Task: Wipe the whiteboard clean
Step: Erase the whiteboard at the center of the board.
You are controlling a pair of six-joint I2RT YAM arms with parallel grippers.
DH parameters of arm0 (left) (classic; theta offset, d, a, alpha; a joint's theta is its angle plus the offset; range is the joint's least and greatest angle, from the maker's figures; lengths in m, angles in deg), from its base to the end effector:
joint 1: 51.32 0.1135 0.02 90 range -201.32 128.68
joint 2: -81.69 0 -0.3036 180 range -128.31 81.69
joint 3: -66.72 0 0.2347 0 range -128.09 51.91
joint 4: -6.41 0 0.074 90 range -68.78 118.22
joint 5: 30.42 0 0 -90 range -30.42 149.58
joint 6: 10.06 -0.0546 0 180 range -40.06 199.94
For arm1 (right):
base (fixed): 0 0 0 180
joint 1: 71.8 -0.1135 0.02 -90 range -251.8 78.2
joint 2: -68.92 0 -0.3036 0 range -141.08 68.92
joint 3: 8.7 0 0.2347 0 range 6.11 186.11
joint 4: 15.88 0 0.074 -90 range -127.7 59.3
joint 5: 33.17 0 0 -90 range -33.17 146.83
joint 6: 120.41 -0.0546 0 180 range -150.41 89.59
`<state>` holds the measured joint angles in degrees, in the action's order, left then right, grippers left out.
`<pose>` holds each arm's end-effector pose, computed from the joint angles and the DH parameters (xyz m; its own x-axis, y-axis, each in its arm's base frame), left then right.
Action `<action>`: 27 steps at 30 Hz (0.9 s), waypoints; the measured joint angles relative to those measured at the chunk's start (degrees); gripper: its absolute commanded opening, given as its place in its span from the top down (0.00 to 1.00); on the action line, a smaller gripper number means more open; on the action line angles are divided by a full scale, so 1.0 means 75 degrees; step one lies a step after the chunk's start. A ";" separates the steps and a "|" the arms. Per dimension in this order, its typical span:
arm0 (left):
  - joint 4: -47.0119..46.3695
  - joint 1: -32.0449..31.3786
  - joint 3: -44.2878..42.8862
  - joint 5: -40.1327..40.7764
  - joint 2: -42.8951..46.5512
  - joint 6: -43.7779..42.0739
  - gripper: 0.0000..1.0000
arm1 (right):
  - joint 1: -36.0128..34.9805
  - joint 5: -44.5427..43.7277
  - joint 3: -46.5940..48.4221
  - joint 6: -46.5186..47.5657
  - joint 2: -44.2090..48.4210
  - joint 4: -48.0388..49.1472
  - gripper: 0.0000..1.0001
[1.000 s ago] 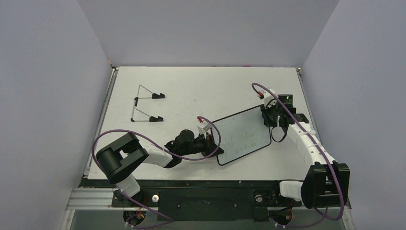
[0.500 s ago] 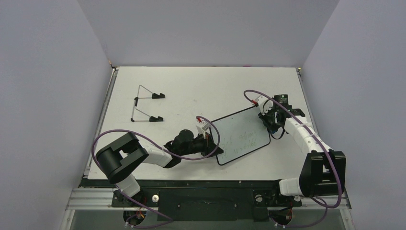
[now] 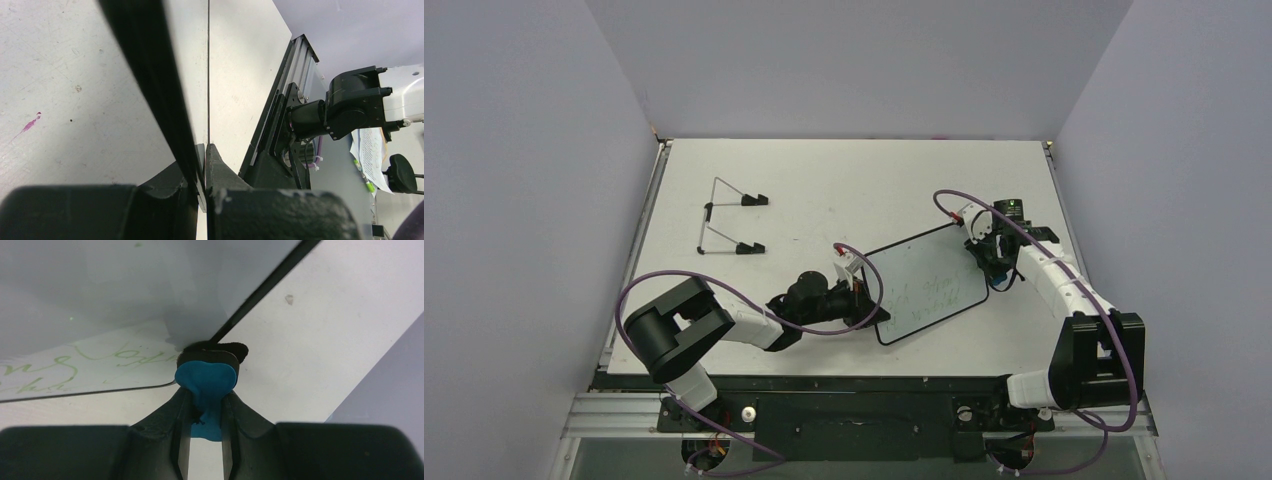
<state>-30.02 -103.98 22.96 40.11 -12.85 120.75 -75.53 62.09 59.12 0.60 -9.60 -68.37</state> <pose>0.1760 -0.2607 0.2032 -0.7317 -0.0568 -0.6793 0.6173 0.3673 -0.6957 0.2472 0.0211 0.2529 -0.7087 -0.5603 -0.4287 -0.5497 0.8194 -0.1622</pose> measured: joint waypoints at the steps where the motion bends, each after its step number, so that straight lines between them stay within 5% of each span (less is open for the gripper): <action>1: -0.0003 0.0000 0.0000 0.0003 0.0000 0.0000 1.00 | 0.0000 -0.0064 -0.0012 -0.0085 0.0015 0.0076 1.00; 9: 0.0000 0.0000 0.0000 0.0006 0.0000 0.0012 1.00 | -0.0029 0.0128 -0.0032 -0.0189 0.0052 0.0189 1.00; 27: -0.0006 -0.0026 -0.0012 -0.0076 -0.0061 0.0003 1.00 | -0.0539 0.3570 0.0055 0.0230 0.0758 -0.0484 1.00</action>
<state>-30.07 -104.18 22.87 39.54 -13.31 120.78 -79.57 88.86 59.54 2.32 -3.92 -72.00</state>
